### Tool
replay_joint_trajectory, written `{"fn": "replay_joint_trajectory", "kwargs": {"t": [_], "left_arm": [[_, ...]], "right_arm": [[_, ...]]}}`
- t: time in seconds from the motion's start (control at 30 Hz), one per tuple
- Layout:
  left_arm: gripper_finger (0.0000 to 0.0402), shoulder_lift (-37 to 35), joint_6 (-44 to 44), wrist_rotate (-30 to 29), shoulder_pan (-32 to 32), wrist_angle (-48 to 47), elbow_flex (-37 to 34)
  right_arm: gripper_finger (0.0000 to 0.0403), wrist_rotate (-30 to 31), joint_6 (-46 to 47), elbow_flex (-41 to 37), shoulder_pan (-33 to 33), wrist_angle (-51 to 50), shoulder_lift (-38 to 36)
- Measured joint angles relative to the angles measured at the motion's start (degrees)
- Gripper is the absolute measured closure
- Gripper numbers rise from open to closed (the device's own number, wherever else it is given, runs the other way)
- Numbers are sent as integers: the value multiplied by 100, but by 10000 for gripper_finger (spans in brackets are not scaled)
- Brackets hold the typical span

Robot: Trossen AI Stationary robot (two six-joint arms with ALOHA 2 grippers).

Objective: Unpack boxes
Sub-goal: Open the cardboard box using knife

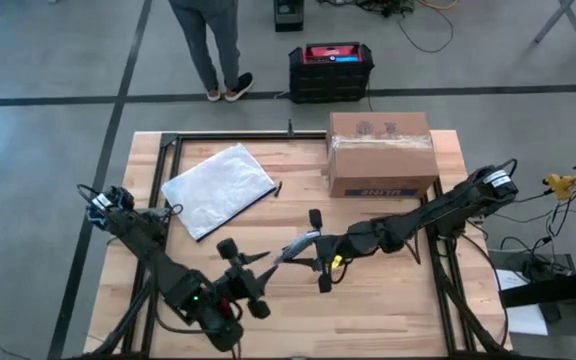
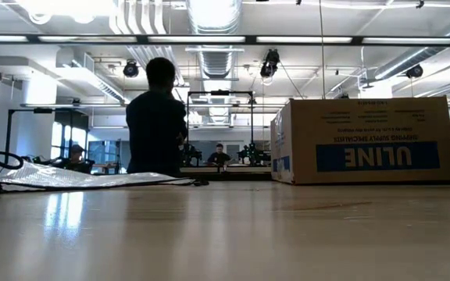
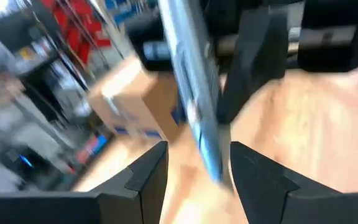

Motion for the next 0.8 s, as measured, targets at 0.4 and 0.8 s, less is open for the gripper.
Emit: {"fn": "replay_joint_trajectory", "kwargs": {"t": [0.4,0.8], "left_arm": [[210,33,-921,190,183,1217,-1234],[210,20,369,249,484,3309,-1749]], "right_arm": [[316,-17,-674,-6,20,-137,122],[316,-19,-788,-6,17,-462,168]]}}
